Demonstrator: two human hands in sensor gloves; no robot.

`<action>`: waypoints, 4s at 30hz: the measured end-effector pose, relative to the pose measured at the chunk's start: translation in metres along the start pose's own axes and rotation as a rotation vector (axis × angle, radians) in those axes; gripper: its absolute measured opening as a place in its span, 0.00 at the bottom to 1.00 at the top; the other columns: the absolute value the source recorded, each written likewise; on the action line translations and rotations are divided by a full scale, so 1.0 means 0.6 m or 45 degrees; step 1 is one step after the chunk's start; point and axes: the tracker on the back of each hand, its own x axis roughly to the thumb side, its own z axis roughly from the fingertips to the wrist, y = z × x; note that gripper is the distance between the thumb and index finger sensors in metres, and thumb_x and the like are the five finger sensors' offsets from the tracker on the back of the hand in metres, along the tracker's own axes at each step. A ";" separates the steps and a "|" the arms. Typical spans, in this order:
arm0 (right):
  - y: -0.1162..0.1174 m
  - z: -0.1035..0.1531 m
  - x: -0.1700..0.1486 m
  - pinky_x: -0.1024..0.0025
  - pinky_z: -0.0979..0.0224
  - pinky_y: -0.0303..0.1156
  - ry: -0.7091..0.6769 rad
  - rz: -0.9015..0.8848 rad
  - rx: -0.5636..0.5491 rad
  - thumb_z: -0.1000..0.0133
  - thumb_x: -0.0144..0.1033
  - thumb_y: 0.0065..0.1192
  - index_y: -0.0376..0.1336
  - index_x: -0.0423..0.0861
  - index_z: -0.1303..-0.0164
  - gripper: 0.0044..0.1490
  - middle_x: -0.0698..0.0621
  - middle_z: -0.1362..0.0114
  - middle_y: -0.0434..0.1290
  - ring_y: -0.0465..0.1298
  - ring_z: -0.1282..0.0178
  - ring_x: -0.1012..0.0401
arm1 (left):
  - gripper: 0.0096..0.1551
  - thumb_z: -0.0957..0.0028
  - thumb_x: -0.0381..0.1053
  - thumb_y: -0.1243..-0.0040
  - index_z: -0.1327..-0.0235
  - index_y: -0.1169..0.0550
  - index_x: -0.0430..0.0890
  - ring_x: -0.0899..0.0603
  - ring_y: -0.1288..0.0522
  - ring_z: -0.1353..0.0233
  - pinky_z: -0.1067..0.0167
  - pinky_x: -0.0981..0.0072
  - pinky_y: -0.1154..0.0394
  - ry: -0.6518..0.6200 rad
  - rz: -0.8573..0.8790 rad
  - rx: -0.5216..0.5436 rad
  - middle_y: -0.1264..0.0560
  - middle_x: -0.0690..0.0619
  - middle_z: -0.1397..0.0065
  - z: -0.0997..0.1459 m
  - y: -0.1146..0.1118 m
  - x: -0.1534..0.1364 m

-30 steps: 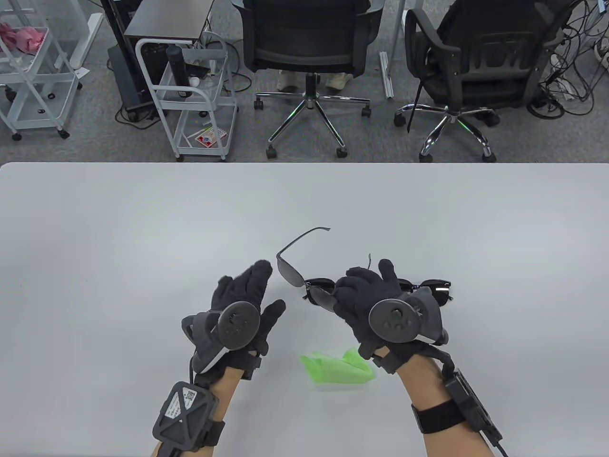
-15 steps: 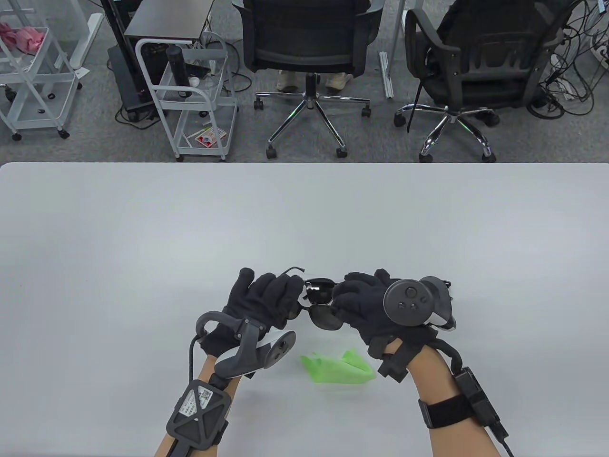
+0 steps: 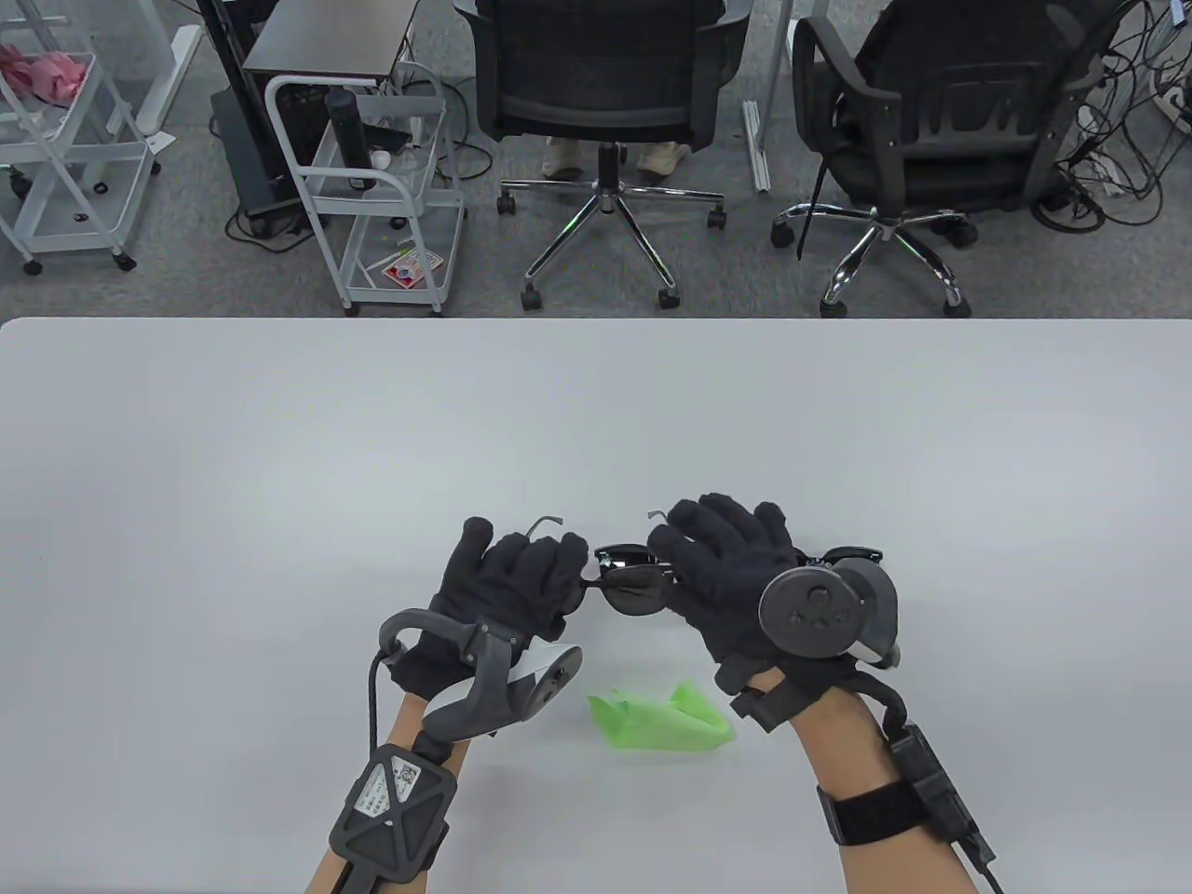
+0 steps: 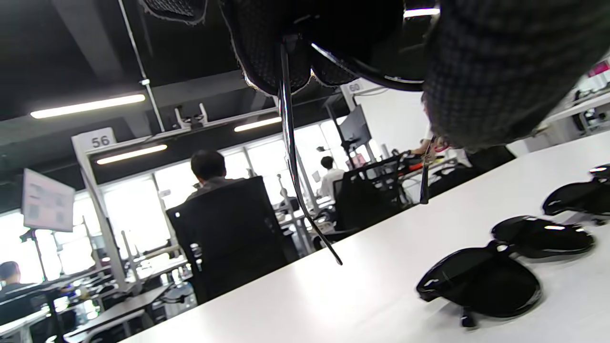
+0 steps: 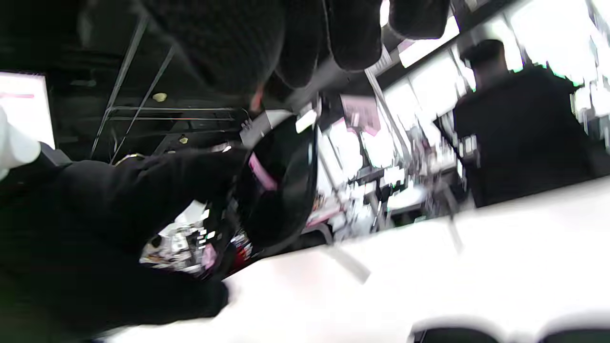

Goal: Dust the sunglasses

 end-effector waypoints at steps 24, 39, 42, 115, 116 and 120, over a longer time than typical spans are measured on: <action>0.228 0.028 0.086 0.38 0.30 0.67 -0.284 0.898 1.131 0.63 0.56 0.84 0.73 0.47 0.42 0.42 0.48 0.36 0.80 0.81 0.39 0.47 | 0.57 0.71 0.72 0.25 0.26 0.37 0.63 0.53 0.25 0.28 0.22 0.44 0.40 0.175 0.067 -0.106 0.28 0.67 0.29 -0.003 -0.024 -0.029; 0.081 0.014 -0.052 0.33 0.29 0.63 0.344 -0.362 0.217 0.54 0.34 0.74 0.78 0.53 0.48 0.23 0.52 0.36 0.83 0.82 0.36 0.47 | 0.57 0.72 0.73 0.26 0.26 0.37 0.63 0.53 0.24 0.28 0.22 0.44 0.39 0.225 0.267 -0.096 0.28 0.67 0.29 0.003 -0.012 -0.039; 0.080 0.029 -0.089 0.34 0.30 0.66 0.527 -0.682 0.095 0.53 0.35 0.73 0.77 0.53 0.47 0.23 0.52 0.37 0.84 0.84 0.38 0.49 | 0.57 0.72 0.73 0.26 0.26 0.37 0.63 0.53 0.24 0.29 0.22 0.44 0.39 0.197 0.271 -0.067 0.28 0.67 0.29 0.004 -0.003 -0.032; 0.087 0.038 -0.059 0.46 0.32 0.73 0.628 -1.267 -0.208 0.55 0.45 0.80 0.75 0.49 0.52 0.24 0.55 0.49 0.85 0.86 0.49 0.56 | 0.59 0.70 0.65 0.21 0.25 0.40 0.59 0.57 0.21 0.34 0.21 0.46 0.37 -0.070 0.268 0.096 0.30 0.66 0.28 0.007 0.049 0.027; 0.086 0.039 -0.058 0.47 0.32 0.73 0.629 -1.294 -0.231 0.54 0.49 0.76 0.76 0.48 0.53 0.24 0.55 0.51 0.85 0.86 0.51 0.56 | 0.60 0.71 0.66 0.21 0.25 0.40 0.60 0.57 0.20 0.34 0.21 0.46 0.37 -0.055 0.303 0.100 0.30 0.67 0.27 0.007 0.050 0.022; 0.086 0.038 -0.068 0.47 0.32 0.73 0.639 -1.384 -0.259 0.50 0.52 0.68 0.77 0.46 0.53 0.26 0.54 0.51 0.86 0.87 0.52 0.56 | 0.62 0.74 0.70 0.22 0.26 0.41 0.61 0.59 0.20 0.31 0.20 0.49 0.36 0.025 0.439 0.120 0.30 0.69 0.26 0.006 0.051 0.001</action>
